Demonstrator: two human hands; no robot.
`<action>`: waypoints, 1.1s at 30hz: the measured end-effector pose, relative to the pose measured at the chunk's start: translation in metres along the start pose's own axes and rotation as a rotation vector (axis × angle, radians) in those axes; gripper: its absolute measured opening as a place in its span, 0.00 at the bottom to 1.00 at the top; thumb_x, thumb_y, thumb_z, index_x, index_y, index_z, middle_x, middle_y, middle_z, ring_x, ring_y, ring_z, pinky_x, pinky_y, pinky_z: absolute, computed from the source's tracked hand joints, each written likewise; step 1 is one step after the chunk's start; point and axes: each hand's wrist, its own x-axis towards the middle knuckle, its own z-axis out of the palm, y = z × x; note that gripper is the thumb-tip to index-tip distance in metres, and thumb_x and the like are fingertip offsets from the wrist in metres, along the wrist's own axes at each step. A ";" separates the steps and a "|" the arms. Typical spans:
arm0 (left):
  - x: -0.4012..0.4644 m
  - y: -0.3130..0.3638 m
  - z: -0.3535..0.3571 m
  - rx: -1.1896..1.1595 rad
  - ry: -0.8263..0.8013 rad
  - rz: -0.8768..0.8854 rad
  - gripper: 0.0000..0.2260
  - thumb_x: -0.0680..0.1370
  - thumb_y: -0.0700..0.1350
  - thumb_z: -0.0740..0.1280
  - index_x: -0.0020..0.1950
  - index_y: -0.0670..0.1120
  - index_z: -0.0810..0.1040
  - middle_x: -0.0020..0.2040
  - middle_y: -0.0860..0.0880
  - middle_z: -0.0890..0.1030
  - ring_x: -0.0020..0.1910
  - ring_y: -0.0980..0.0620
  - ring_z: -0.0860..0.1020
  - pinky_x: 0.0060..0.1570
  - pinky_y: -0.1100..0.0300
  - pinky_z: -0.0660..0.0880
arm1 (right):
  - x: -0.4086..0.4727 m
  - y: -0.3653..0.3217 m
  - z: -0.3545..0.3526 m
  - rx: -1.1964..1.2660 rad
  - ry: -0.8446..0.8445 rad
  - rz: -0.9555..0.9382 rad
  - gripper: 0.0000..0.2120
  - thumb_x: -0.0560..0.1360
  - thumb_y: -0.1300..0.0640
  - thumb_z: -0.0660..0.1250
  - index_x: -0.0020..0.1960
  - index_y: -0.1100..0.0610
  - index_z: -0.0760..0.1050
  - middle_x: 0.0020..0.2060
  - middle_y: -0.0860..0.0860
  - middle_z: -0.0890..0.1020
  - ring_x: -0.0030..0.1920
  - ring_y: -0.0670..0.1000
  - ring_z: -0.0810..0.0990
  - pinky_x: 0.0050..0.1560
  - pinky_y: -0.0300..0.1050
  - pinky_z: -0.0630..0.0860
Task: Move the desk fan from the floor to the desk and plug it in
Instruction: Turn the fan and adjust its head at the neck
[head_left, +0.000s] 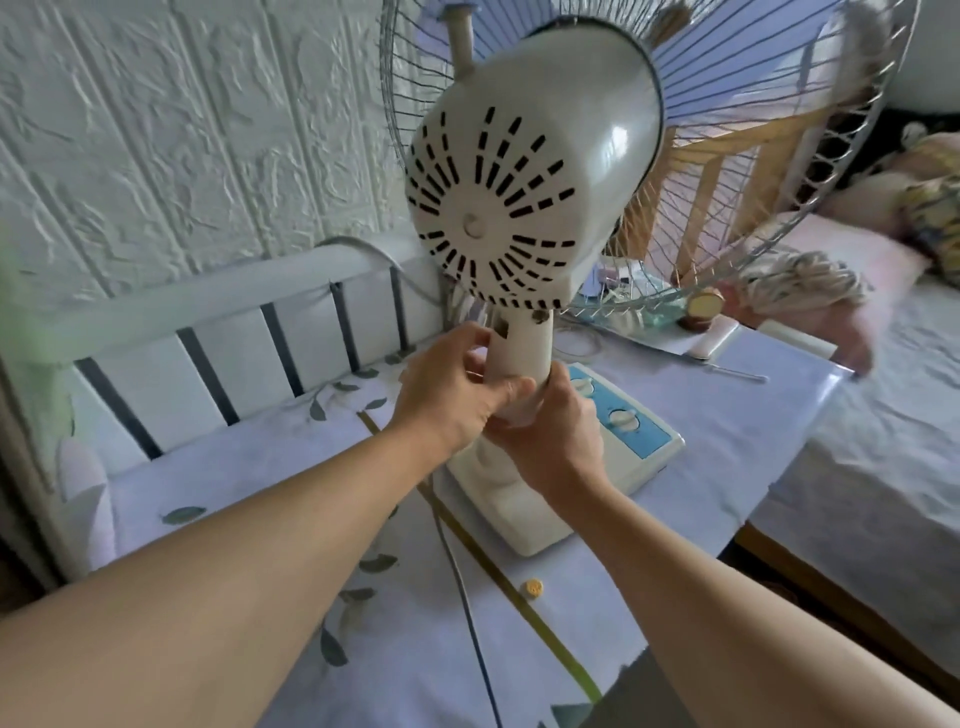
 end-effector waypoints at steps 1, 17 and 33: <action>-0.001 0.002 0.003 -0.003 0.022 -0.001 0.15 0.67 0.50 0.76 0.47 0.53 0.74 0.45 0.49 0.84 0.43 0.50 0.83 0.47 0.51 0.80 | 0.002 0.003 -0.003 0.014 -0.018 -0.019 0.29 0.61 0.47 0.77 0.56 0.55 0.69 0.46 0.54 0.82 0.47 0.58 0.80 0.45 0.56 0.78; -0.004 0.025 0.033 0.112 0.155 -0.064 0.17 0.64 0.57 0.75 0.44 0.56 0.70 0.35 0.59 0.75 0.44 0.48 0.81 0.48 0.50 0.79 | 0.021 0.030 -0.031 0.112 -0.165 -0.158 0.31 0.62 0.51 0.78 0.60 0.55 0.69 0.48 0.50 0.80 0.46 0.50 0.78 0.33 0.30 0.67; -0.019 0.056 -0.020 0.119 -0.064 -0.133 0.28 0.70 0.53 0.73 0.68 0.51 0.69 0.60 0.50 0.78 0.56 0.51 0.78 0.52 0.60 0.71 | -0.006 -0.011 -0.072 -0.009 -0.142 0.016 0.37 0.63 0.48 0.77 0.67 0.53 0.63 0.60 0.53 0.75 0.59 0.52 0.73 0.49 0.41 0.66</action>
